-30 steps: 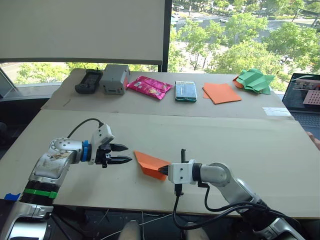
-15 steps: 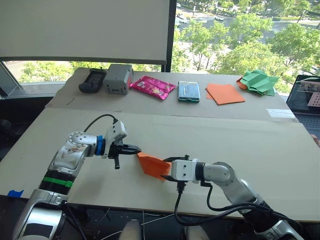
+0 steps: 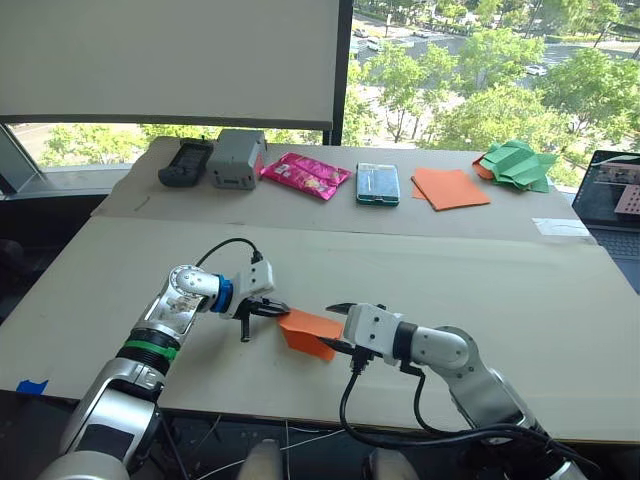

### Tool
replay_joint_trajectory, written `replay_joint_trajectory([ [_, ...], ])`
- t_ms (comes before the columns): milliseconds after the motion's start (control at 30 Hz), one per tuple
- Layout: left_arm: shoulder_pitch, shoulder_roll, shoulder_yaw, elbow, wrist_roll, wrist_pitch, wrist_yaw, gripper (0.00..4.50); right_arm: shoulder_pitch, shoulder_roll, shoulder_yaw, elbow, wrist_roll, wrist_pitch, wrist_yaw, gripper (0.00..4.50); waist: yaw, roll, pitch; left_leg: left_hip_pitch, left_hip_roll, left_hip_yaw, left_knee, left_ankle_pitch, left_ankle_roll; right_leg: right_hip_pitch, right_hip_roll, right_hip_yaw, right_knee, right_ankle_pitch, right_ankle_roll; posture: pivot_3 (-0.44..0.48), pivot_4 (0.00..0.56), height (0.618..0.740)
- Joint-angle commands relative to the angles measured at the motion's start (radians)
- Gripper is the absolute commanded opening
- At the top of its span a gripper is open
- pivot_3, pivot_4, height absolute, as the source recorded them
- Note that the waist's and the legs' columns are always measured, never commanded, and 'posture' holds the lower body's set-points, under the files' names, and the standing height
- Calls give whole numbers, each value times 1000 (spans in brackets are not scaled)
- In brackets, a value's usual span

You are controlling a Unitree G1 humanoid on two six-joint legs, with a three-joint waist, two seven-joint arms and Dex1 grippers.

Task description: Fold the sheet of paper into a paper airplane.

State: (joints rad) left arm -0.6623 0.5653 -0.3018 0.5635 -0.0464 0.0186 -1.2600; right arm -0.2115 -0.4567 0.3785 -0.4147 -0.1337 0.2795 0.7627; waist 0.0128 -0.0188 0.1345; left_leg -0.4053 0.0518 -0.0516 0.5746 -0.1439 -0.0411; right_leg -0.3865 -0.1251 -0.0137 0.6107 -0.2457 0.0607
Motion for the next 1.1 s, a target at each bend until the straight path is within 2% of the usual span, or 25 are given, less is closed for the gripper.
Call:
replay_joint_trajectory([
  [33,6,-8,-22,24,40,-18,-5,45,10,-10,-3,-50,15,11,4,2659,1,0,0,0,0,0,0,0,0,0,0,0,0,0,0,0,150,702],
  [667,44,3,-10,-28,46,-14,-12,45,-8,-18,46,55,-23,-23,-1,2659,0,0,-1,0,0,0,0,0,0,0,0,0,0,0,0,0,150,702],
  [767,47,8,-6,-34,47,-11,-8,0,-9,-14,43,60,-21,-27,-2,1821,0,0,-2,0,0,0,0,0,1,0,0,0,0,0,0,0,150,702],
  [933,53,14,-5,-46,50,-9,-6,0,-13,3,34,52,8,-14,-2,61,-1,1,-2,0,0,0,0,1,1,0,0,0,0,0,0,0,150,702],
  [1100,62,11,-2,-62,44,5,-6,0,-38,38,13,69,75,51,23,19,-1,1,-2,0,0,0,0,1,1,0,0,0,0,0,0,0,150,702],
])
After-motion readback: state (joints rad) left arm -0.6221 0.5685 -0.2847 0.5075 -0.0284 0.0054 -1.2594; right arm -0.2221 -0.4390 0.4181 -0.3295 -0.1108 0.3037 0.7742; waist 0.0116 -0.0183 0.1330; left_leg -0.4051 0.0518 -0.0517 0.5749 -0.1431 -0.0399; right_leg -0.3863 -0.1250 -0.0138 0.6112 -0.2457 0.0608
